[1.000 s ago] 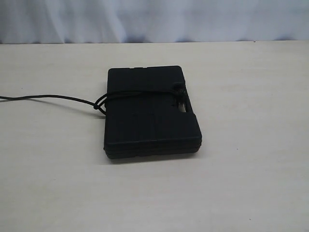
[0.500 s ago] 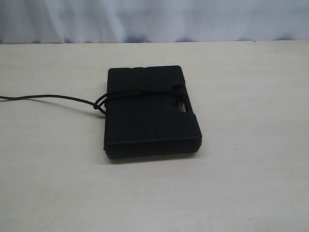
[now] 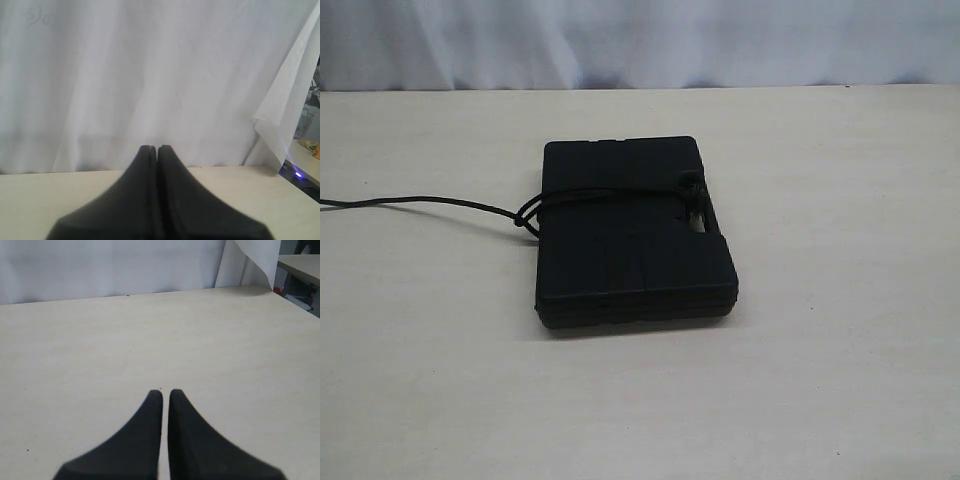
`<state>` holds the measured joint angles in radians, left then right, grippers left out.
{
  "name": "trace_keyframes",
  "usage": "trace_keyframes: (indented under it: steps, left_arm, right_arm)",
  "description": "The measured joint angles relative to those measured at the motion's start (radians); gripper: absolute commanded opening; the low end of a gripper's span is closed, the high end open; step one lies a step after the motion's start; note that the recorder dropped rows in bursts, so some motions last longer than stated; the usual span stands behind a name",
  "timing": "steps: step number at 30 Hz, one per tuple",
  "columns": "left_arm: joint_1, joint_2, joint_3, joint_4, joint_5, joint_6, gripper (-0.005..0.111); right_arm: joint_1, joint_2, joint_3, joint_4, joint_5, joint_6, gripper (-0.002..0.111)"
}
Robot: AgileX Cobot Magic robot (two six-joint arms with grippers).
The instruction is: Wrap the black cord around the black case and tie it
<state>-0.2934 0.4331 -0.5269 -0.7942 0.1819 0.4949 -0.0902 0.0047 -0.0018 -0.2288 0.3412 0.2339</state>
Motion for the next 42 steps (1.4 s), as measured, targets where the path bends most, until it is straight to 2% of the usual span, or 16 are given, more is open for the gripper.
trace_keyframes:
  steps: [11, 42]
  left_arm:
    - [0.0, 0.0, 0.0, 0.0, -0.002, 0.0, 0.0]
    - [0.0, 0.0, 0.0, 0.0, -0.002, 0.005, 0.0]
  right_arm:
    - [0.033, 0.0, 0.0, 0.015, 0.008, 0.002, 0.004]
    - [0.034, 0.0, 0.0, 0.015, 0.012, 0.002, 0.004]
